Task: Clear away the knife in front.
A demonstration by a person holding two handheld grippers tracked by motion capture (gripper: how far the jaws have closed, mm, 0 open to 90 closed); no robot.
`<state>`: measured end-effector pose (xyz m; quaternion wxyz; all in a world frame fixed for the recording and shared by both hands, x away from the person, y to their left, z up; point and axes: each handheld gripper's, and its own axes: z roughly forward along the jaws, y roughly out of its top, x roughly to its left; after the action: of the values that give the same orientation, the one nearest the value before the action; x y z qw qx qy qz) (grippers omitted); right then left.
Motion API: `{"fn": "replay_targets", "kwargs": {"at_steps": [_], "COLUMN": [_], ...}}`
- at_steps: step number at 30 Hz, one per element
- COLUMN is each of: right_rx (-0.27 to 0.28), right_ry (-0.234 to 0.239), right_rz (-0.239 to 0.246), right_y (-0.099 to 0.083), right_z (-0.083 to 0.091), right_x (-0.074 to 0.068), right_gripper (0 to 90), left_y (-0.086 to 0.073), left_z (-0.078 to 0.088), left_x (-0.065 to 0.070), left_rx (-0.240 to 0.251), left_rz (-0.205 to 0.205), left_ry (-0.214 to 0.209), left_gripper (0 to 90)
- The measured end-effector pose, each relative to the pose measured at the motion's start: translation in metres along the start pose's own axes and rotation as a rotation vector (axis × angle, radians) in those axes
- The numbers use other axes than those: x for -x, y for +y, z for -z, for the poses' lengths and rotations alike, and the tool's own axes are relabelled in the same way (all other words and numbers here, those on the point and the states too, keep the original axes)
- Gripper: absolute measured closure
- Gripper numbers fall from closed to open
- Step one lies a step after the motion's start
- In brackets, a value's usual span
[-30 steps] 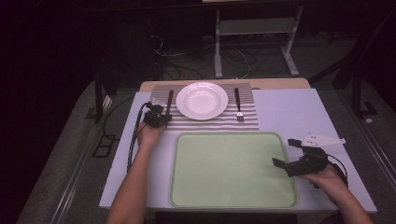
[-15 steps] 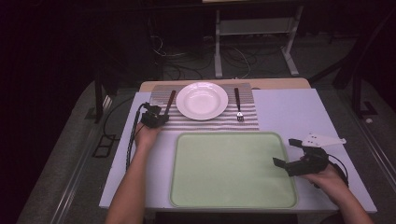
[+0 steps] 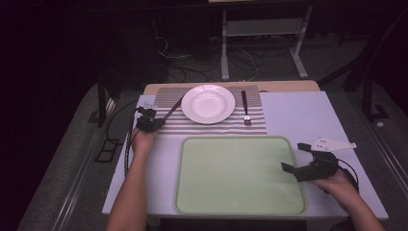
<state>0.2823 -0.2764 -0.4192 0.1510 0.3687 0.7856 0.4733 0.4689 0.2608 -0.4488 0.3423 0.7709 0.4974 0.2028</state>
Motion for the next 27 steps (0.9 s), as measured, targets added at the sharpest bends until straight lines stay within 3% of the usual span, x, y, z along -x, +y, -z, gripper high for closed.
{"fn": "replay_targets", "kwargs": {"at_steps": [4, 8, 10, 12, 14, 17, 22, 24, 27], "right_rx": [0.001, 0.002, 0.004, 0.004, 0.007, 0.006, 0.007, 0.008, 0.011], "right_ry": [0.0, 0.0, 0.0, -0.001, -0.002, 0.0, 0.003, 0.002, 0.001], "right_rz": [0.0, 0.001, 0.004, 0.005, 0.003, 0.004, 0.005, 0.003, 0.004], "right_y": [0.0, 0.0, 0.0, 0.0, 0.0, 0.0, 0.0, 0.0, 0.0], "right_z": [0.0, 0.0, 0.001, 0.002, 0.002, 0.001, 0.001, 0.001, 0.002], "right_x": [0.0, 0.0, 0.0, 0.0, 0.0, 0.0, 0.0, 0.0, 0.0], "right_gripper": [0.0, 0.0, 0.0, 0.0, 0.0, 0.0, 0.0, 0.0, 0.0], "left_y": [0.001, 0.005, 0.006, 0.006, 0.004, 0.004, 0.0, -0.004, -0.01], "left_z": [0.002, 0.012, 0.024, 0.028, 0.039, 0.048, 0.06, 0.07, 0.08], "left_x": [0.001, 0.01, 0.018, 0.02, 0.024, 0.028, 0.039, 0.049, 0.06], "left_rx": [0.007, 0.022, 0.04, 0.045, 0.061, 0.08, 0.113, 0.128, 0.124], "left_rz": [-0.003, -0.04, -0.081, -0.083, -0.086, -0.079, -0.101, -0.1, -0.126], "left_ry": [-0.01, -0.055, -0.078, -0.091, -0.145, -0.189, -0.202, -0.247, -0.266], "left_gripper": [89.5, 84.1, 75.8, 72.6, 64.4, 55.5, 39.7, 35.0, 28.7]}}
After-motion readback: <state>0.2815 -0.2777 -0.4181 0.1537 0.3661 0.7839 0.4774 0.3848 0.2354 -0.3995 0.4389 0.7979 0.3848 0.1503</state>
